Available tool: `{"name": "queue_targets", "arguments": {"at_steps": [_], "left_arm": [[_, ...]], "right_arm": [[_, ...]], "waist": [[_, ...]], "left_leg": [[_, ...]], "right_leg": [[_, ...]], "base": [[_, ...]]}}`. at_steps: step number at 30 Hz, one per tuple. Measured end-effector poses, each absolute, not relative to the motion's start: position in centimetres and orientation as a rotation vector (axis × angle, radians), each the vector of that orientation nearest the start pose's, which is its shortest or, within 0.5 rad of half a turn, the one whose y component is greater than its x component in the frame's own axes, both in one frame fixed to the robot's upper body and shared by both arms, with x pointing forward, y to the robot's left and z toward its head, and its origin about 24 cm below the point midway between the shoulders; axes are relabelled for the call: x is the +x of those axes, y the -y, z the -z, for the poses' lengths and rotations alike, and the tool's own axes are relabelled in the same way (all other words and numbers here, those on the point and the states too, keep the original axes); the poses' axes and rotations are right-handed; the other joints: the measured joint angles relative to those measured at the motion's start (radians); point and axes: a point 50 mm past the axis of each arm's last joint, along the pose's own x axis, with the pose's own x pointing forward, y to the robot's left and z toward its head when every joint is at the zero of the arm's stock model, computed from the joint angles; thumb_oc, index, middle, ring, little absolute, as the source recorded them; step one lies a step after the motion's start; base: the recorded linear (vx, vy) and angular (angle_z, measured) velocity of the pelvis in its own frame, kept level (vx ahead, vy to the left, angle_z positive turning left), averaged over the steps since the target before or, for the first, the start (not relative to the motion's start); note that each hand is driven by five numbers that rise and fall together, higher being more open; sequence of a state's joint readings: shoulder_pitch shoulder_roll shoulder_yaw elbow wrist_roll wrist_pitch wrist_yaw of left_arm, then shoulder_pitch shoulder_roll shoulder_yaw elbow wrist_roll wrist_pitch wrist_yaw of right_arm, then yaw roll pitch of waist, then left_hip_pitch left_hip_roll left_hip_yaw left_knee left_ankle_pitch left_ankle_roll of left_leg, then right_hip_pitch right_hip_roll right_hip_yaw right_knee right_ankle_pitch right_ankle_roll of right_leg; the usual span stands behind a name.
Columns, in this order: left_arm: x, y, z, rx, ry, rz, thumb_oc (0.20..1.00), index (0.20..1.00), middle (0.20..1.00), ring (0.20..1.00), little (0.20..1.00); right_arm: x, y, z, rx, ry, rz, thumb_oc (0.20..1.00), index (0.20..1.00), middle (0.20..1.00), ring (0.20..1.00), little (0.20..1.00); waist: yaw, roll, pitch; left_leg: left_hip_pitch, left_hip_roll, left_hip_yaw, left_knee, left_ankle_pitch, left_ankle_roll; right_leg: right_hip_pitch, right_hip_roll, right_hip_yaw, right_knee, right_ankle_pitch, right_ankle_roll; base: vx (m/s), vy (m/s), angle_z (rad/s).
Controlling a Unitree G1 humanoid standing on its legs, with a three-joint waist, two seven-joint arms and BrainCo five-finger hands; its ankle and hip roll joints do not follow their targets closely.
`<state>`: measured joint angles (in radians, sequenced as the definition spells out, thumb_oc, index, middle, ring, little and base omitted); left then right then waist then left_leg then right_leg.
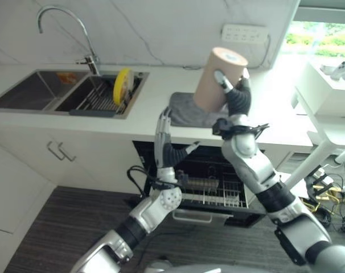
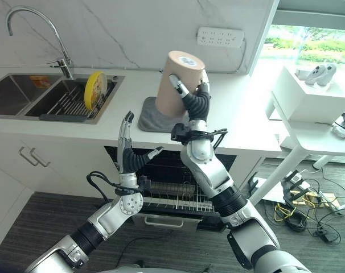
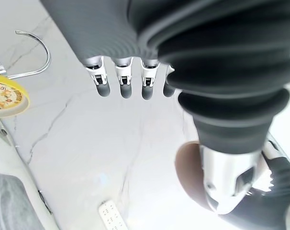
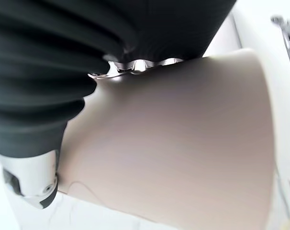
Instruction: Place the dishes in the dishwasher.
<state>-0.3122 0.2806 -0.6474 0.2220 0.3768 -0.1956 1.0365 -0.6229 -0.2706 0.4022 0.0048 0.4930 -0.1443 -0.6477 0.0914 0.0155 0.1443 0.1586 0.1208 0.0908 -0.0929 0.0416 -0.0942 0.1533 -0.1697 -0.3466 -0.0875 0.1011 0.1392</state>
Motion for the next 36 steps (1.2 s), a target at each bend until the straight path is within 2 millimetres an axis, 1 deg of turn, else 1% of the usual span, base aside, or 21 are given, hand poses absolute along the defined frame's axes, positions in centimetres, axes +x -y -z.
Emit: {"name": "queue_targets", "arguments": {"at_steps": [1,3,6,7,8,9,10,11,12,13,14,17,19,23,26,29,30,32,33,35,36], "left_arm": [[26.4,-8.5,-7.3,0.494,0.61,-0.271,1.0,1.0,1.0,1.0,1.0],[26.8,-10.0,-6.2,0.571,0.576,-0.34,1.0,1.0,1.0,1.0,1.0],[26.7,-9.9,-6.0,0.567,0.573,-0.307,1.0,1.0,1.0,1.0,1.0],[26.7,-9.9,-5.8,0.564,0.539,-0.237,1.0,1.0,1.0,1.0,1.0],[26.6,-10.0,-4.9,0.598,0.468,-0.106,1.0,1.0,1.0,1.0,1.0],[26.5,-10.0,-4.6,0.612,0.447,-0.063,1.0,1.0,1.0,1.0,1.0],[25.7,-9.7,-3.4,0.62,0.379,0.092,1.0,1.0,1.0,1.0,1.0],[25.1,-9.7,-2.7,0.632,0.347,0.151,1.0,1.0,1.0,1.0,1.0],[23.8,-10.1,-1.3,0.639,0.257,0.261,1.0,1.0,1.0,1.0,1.0],[22.0,-10.1,1.0,0.6,0.086,0.429,1.0,1.0,1.0,1.0,1.0],[21.1,-10.1,2.1,0.589,0.01,0.492,1.0,1.0,1.0,1.0,1.0],[19.7,-10.6,5.5,0.626,-0.187,0.671,1.0,1.0,1.0,1.0,1.0],[19.9,-10.7,5.5,0.651,-0.203,0.733,1.0,1.0,1.0,1.0,1.0],[21.2,-11.5,5.6,0.842,-0.175,0.79,1.0,1.0,1.0,1.0,1.0],[20.9,-12.2,6.5,0.964,-0.193,0.841,1.0,1.0,1.0,1.0,1.0],[20.4,-12.7,7.1,1.023,-0.204,0.861,1.0,1.0,1.0,1.0,1.0],[19.9,-13.5,7.8,1.078,-0.231,0.869,1.0,1.0,1.0,1.0,1.0],[19.3,-14.3,8.4,1.128,-0.225,0.838,1.0,1.0,1.0,1.0,1.0],[19.3,-14.4,8.4,1.162,-0.2,0.822,1.0,1.0,1.0,1.0,1.0],[18.9,-14.8,8.7,1.204,-0.191,0.804,1.0,1.0,1.0,1.0,1.0],[18.8,-14.9,8.8,1.211,-0.19,0.794,1.0,1.0,1.0,1.0,1.0]], "right_arm": [[31.6,9.5,-19.8,0.302,0.485,0.057,0.2,0.2,0.2,0.2,0.2],[30.9,12.3,-19.8,0.404,0.527,0.192,0.2,0.2,0.2,0.2,0.2],[30.4,13.8,-19.2,0.383,0.538,0.209,0.2,0.2,0.2,0.2,0.2],[30.1,14.3,-18.5,0.372,0.526,0.205,0.2,0.2,0.2,0.2,0.2],[29.9,15.0,-17.2,0.341,0.484,0.201,0.2,0.2,0.2,0.2,0.2],[29.7,15.4,-16.8,0.326,0.47,0.204,0.2,0.2,0.2,0.2,0.2],[28.8,16.8,-15.4,0.321,0.43,0.18,0.2,0.2,0.2,0.2,0.2],[28.2,17.4,-14.6,0.308,0.407,0.177,0.2,0.2,0.2,0.2,0.2],[27.6,18.2,-13.2,0.303,0.353,0.172,0.2,0.2,0.2,0.2,0.2],[26.6,19.5,-11.4,0.302,0.287,0.172,0.2,0.2,0.2,0.2,0.2],[26.2,19.7,-10.8,0.295,0.267,0.17,0.2,0.2,0.2,0.2,0.2],[25.9,19.8,-10.5,0.24,0.258,0.062,0.2,0.2,0.2,0.2,0.2],[25.9,19.7,-10.7,0.223,0.269,-0.004,0.2,0.2,0.2,0.2,0.2],[25.9,19.2,-10.4,0.202,0.247,-0.1,0.2,0.2,0.2,0.2,0.2],[25.7,18.4,-9.6,0.185,0.217,-0.163,0.2,0.2,0.2,0.2,0.2],[25.6,17.4,-7.9,0.12,0.155,-0.208,0.2,0.2,0.2,0.2,0.2],[25.4,16.9,-6.8,0.036,0.12,-0.238,0.2,0.2,0.2,0.2,0.2],[25.8,16.8,-6.4,-0.074,0.144,-0.259,0.2,0.2,0.2,0.2,0.2],[26.1,16.8,-6.3,-0.16,0.152,-0.271,0.2,0.2,0.2,0.2,0.2],[26.4,16.7,-7.0,-0.246,0.197,-0.294,0.2,0.2,0.2,0.2,0.2],[26.5,16.5,-7.2,-0.255,0.215,-0.299,0.2,0.2,0.2,0.2,0.2]], "waist": [[-0.006,0.001,0.0],[-0.02,0.016,0.008],[-0.044,0.029,0.007],[-0.041,0.03,0.008],[-0.055,0.033,0.009],[-0.062,0.034,0.009],[-0.073,0.035,0.009],[-0.076,0.038,0.009],[-0.089,0.044,0.01],[-0.115,0.058,0.019],[-0.13,0.066,0.023],[-0.173,0.09,0.024],[-0.195,0.093,0.023],[-0.211,0.092,0.023],[-0.218,0.092,0.022],[-0.216,0.09,0.021],[-0.213,0.089,0.021],[-0.199,0.086,0.017],[-0.175,0.086,0.017],[-0.139,0.083,0.014],[-0.134,0.081,0.013]], "left_leg": [[0.002,0.0,0.002,0.0,0.0,0.0],[0.001,-0.002,0.004,0.0,0.0,0.001],[0.009,0.002,0.016,0.0,0.0,0.001],[0.01,0.002,0.025,0.0,-0.001,0.003],[0.011,0.0,0.032,0.0,-0.004,0.006],[0.011,-0.001,0.034,0.0,-0.004,0.006],[0.01,0.0,0.04,0.0,-0.005,0.006],[0.009,-0.001,0.043,0.0,-0.005,0.007],[0.0,0.0,0.059,0.0,-0.006,0.008],[-0.002,-0.002,0.064,0.0,-0.006,0.008],[-0.002,0.0,0.073,0.0,-0.006,0.009],[-0.001,0.001,0.091,-0.006,-0.019,0.019],[0.0,0.001,0.109,-0.007,-0.021,0.018],[0.0,0.0,0.11,-0.006,-0.021,0.019],[-0.001,-0.002,0.112,-0.006,-0.017,0.012],[-0.001,-0.002,0.112,-0.006,-0.017,0.012],[-0.002,-0.002,0.112,-0.006,-0.017,0.012],[-0.001,-0.005,0.112,-0.006,-0.018,0.012],[-0.002,-0.007,0.11,-0.006,-0.018,0.012],[-0.007,-0.008,0.105,-0.006,-0.018,0.013],[-0.009,-0.008,0.104,-0.005,-0.018,0.014]], "right_leg": [[-0.001,0.0,0.001,0.0,0.0,0.0],[0.0,-0.003,0.007,0.0,0.0,0.0],[-0.002,0.002,0.018,0.0,0.0,0.0],[-0.003,0.001,0.026,0.0,0.0,0.0],[-0.006,0.0,0.035,0.0,0.0,0.001],[-0.007,-0.001,0.036,0.0,0.0,0.001],[-0.015,0.0,0.042,0.0,0.0,0.001],[-0.02,0.0,0.046,0.0,0.001,0.001],[-0.039,0.0,0.062,0.0,0.004,0.002],[-0.045,-0.002,0.068,0.0,0.01,-0.001],[-0.048,-0.002,0.076,0.0,0.011,0.0],[-0.058,-0.002,0.099,0.0,0.01,0.012],[-0.069,0.001,0.124,0.0,0.012,0.01],[-0.074,0.003,0.14,0.0,0.016,0.012],[-0.076,0.002,0.142,0.0,0.015,0.012],[-0.076,0.002,0.141,0.0,0.014,0.011],[-0.075,0.001,0.14,0.0,0.015,0.011],[-0.074,-0.003,0.139,0.0,0.013,0.013],[-0.074,-0.005,0.138,0.0,0.014,0.014],[-0.074,-0.008,0.129,0.0,0.014,0.014],[-0.074,-0.011,0.126,0.0,0.014,0.014]], "base": [[-0.05,0.028,0.02],[0.0,0.0,0.0],[-0.04,0.006,-0.09],[-0.04,0.008,-0.21],[-0.06,0.02,-0.18],[-0.1,0.026,-0.16],[-0.08,0.045,-0.1],[-0.09,0.057,-0.24],[-0.03,0.058,-0.25],[-0.06,0.092,-0.29],[-0.03,0.084,-0.26],[-0.01,0.053,-0.2],[-0.01,0.021,-0.21],[0.0,0.0,-0.07],[0.0,0.0,0.0],[0.05,0.018,0.02],[0.09,0.038,0.02],[0.11,0.043,0.01],[0.08,0.02,0.02],[0.04,0.01,0.12],[0.04,0.01,0.23]]}}
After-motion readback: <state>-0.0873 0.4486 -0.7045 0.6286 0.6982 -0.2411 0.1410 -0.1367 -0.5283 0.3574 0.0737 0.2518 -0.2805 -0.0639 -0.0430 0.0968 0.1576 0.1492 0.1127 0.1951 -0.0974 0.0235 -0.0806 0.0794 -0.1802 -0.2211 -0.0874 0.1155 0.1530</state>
